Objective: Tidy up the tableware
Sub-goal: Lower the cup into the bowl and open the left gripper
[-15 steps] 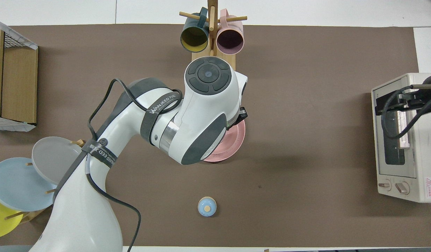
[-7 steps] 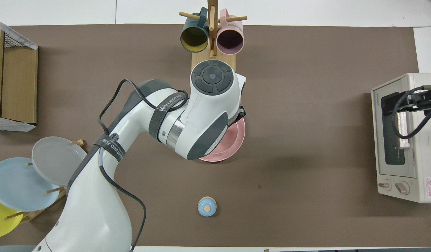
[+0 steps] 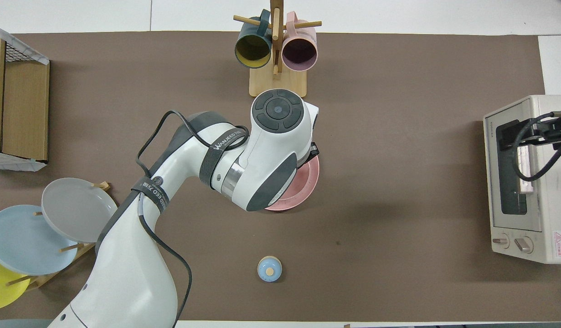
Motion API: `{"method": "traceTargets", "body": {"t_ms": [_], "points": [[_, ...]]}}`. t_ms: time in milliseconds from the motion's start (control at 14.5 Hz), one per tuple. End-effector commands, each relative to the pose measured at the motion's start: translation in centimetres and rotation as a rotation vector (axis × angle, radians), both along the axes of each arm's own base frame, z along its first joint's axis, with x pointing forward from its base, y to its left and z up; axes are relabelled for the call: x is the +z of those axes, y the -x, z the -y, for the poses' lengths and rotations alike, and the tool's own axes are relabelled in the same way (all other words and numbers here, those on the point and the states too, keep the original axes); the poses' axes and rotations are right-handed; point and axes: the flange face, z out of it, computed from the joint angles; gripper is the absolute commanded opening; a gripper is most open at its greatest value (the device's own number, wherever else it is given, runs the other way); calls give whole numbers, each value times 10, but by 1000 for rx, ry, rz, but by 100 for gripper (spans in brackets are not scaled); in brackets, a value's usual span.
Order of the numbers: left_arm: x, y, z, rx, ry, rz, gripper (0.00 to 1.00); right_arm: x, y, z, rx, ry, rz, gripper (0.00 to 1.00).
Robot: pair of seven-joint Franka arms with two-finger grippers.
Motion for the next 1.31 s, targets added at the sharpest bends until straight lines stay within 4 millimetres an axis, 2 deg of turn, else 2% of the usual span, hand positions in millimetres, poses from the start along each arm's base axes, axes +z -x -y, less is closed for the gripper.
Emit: {"method": "traceTargets", "body": {"t_ms": [0,69,344,482,619,688,757,826,963,1239], "points": [[0,6,0,5,-14,29,59,4,1,4,19,-16,14,100],[0,6,0,3,-17,32,74,4,1,4,17,-17,14,100],[0,7,1,0,-18,31,75,6,2,3,20,-17,16,100],[2,6,0,-1,-18,32,81,9,6,4,20,-21,11,100],[9,3,-4,0,-25,32,83,9,6,4,38,-23,6,100],[19,0,-12,1,-28,32,86,9,7,4,48,-22,6,100],[42,-3,-22,6,-18,44,88,9,7,4,54,-25,0,100],[60,-12,-43,17,-17,46,88,8,9,4,53,-26,-8,100],[108,-17,-77,21,-5,44,89,8,9,6,50,-26,-12,100],[175,-32,-162,18,11,62,90,9,11,3,52,-26,-21,100]]}}
